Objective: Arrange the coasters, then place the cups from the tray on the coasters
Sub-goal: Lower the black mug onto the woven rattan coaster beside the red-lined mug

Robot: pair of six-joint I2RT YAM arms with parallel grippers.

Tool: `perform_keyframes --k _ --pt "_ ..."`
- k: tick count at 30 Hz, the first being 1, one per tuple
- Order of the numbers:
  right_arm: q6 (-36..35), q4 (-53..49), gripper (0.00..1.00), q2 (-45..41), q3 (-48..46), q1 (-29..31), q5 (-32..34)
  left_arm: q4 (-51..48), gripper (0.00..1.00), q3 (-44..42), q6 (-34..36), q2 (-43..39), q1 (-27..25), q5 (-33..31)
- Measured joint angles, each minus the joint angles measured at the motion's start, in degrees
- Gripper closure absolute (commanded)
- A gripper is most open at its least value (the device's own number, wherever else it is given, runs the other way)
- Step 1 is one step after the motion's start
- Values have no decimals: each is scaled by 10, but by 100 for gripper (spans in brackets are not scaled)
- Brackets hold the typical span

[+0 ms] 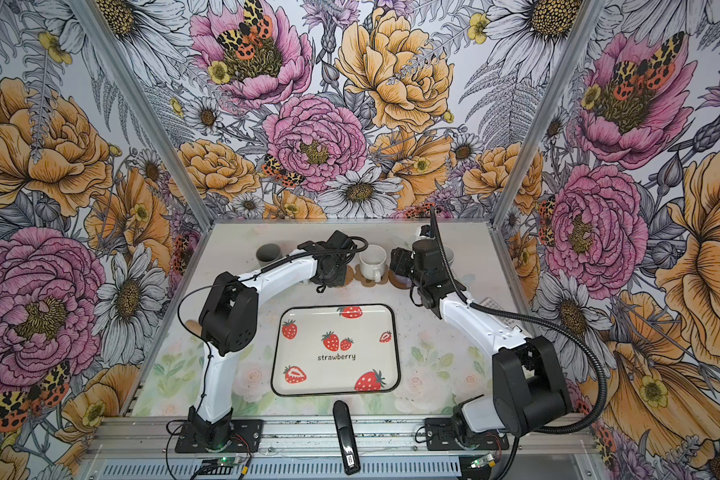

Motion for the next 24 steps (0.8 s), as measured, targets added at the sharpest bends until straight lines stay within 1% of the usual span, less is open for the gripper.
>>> perform_keyframes --k 23,24 --pt "0 0 31 0 0 -1 -1 1 100 3 0 14 1 9" --pt "0 0 31 0 0 -1 -1 1 98 3 0 14 1 9"
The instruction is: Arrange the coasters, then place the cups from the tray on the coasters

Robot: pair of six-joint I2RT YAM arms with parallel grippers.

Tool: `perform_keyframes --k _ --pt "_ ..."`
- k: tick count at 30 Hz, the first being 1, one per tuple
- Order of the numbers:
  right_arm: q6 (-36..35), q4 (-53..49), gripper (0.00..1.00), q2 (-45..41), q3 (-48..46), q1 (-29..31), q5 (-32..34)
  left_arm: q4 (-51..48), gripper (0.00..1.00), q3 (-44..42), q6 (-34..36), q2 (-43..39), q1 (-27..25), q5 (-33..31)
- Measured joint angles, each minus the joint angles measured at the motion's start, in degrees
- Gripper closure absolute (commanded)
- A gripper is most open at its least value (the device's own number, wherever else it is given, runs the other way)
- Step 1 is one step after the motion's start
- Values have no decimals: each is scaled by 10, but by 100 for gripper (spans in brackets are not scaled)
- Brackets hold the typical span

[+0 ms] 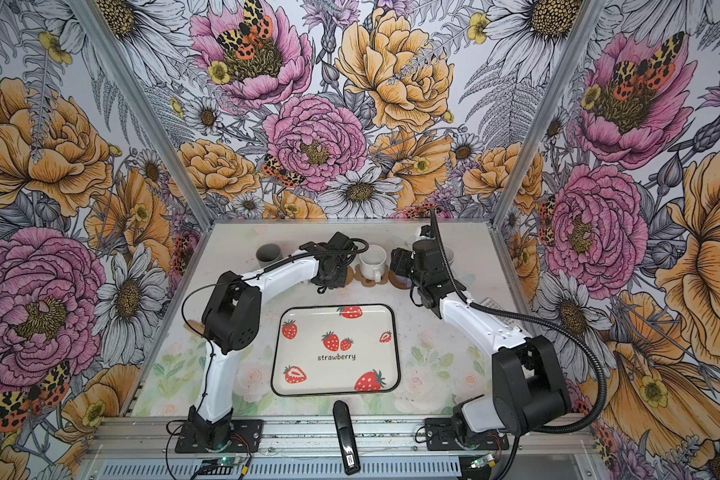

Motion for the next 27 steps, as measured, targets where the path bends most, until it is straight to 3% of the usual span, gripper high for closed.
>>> perform_keyframes --k 13,20,27 --pt "0 0 31 0 0 -4 0 12 54 10 2 0 0 0" --pt "0 0 31 0 0 -4 0 19 42 10 3 -1 0 0" --pt "0 -3 31 -1 0 -4 0 21 39 -1 4 -45 -4 -16"
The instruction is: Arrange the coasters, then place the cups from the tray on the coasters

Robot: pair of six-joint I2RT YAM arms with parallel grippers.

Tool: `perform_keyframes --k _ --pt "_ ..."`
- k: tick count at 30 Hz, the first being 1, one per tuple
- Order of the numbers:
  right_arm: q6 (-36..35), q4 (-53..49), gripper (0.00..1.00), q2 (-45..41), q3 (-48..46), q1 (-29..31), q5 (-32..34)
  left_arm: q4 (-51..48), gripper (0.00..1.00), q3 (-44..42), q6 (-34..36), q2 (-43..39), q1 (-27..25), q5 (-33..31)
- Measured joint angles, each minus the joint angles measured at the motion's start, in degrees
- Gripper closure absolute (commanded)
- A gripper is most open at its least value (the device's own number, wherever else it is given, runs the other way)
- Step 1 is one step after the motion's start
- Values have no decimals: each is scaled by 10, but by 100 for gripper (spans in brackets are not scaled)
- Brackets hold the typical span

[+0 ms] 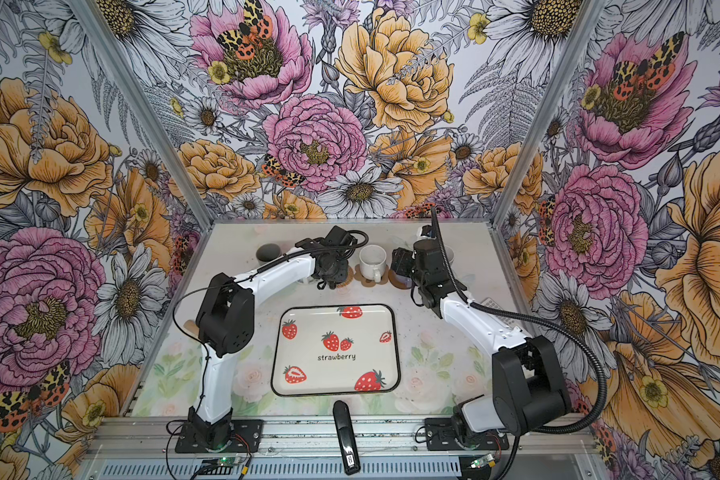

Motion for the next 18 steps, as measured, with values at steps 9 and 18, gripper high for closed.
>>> perform_keyframes --k 9,18 --pt "-16 -12 26 -51 -16 -17 0 69 28 -159 29 -239 -5 -84" --pt "-41 -26 0 -169 -77 -76 28 245 1 -461 76 -539 35 -138"
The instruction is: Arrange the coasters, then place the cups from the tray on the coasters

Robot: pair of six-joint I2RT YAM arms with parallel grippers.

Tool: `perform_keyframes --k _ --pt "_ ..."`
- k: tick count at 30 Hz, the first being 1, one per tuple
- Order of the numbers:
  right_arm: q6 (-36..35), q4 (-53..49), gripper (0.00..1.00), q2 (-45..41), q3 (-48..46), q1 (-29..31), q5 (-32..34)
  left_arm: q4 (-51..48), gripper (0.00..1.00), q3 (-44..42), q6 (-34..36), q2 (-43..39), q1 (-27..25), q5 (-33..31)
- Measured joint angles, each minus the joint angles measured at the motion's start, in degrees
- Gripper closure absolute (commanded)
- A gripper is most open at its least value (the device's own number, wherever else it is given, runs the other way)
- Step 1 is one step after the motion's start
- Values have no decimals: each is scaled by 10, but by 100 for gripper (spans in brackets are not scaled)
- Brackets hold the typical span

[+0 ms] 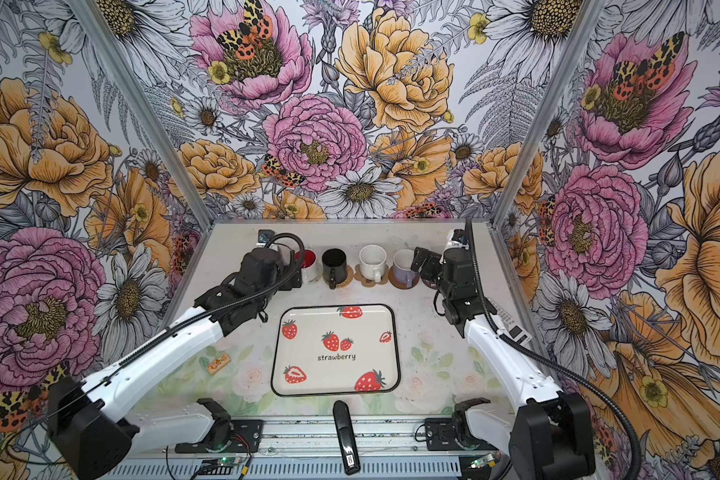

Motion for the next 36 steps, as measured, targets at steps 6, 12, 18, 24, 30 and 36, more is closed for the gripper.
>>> perform_keyframes --k 6,12,18,24,30,36 --pt "-63 -2 0 -53 -52 -13 59 97 1 -148 26 -112 67 -20" --pt "-147 93 0 -56 -168 -28 107 271 1 -304 50 -134 113 -53" --pt "-191 211 0 15 -229 -54 108 373 1 -356 79 -113 169 -39" --pt "-212 304 2 111 -228 -77 93 482 1 -357 119 -24 200 -6" --pt "-238 350 3 155 -226 -87 61 574 1 -359 158 82 208 35" --pt "-241 477 3 210 -242 -114 38 641 1 -354 177 132 236 68"
